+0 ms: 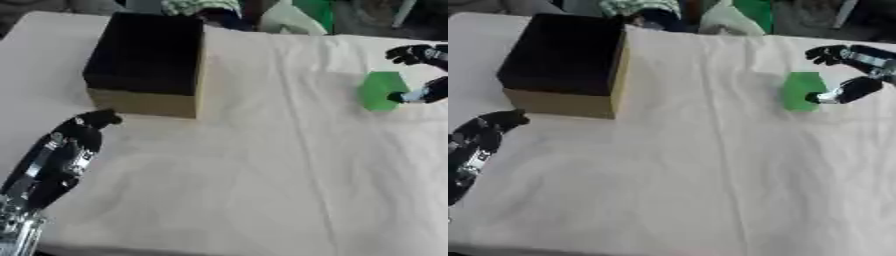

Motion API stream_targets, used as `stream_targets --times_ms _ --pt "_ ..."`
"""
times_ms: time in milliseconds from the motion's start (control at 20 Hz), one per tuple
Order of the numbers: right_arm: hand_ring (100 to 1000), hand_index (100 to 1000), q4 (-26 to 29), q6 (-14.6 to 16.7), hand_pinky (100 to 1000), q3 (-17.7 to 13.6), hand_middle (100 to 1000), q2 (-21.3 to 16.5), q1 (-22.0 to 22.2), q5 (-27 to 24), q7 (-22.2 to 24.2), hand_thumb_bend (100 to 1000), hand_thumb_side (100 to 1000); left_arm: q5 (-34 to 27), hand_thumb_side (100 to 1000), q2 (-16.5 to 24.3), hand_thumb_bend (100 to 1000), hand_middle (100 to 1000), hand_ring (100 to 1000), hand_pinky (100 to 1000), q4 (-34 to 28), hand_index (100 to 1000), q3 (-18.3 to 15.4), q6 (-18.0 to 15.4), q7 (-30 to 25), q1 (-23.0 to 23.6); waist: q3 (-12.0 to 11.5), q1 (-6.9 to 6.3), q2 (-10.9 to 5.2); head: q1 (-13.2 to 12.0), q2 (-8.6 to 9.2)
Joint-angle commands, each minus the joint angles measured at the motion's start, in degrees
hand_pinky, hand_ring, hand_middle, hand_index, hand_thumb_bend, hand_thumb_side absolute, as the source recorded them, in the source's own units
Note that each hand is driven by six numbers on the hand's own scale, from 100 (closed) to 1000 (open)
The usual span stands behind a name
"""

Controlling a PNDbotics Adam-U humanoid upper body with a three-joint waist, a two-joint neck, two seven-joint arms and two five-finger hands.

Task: Pick up objects on the table and place them in the box.

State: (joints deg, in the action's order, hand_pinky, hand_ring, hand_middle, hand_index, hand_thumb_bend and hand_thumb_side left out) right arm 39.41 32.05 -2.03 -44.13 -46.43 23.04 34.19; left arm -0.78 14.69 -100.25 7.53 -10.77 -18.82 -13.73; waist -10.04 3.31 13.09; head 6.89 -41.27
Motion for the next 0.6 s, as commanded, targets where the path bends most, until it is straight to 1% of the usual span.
stream_targets --times_ms 50,600 --pt "933 974 -0.27 10.94 956 -0.59 912 -1.42 -1.1 0.39 10.86 445 279 -0.26 672 1.02 100 736 958 1000 -0.86 845 0.02 -0.04 -0.17 -0.85 -0.09 -0.06 -0.75 -0.09 -0.21" --pt "928 968 -1.83 10.77 954 -0.69 902 -0.94 -0.89 1.48 10.34 426 293 -0.26 672 0.97 100 736 958 1000 -0.92 844 0.13 -0.09 -0.34 -0.92 -0.26 -0.33 -0.54 0.01 -0.46"
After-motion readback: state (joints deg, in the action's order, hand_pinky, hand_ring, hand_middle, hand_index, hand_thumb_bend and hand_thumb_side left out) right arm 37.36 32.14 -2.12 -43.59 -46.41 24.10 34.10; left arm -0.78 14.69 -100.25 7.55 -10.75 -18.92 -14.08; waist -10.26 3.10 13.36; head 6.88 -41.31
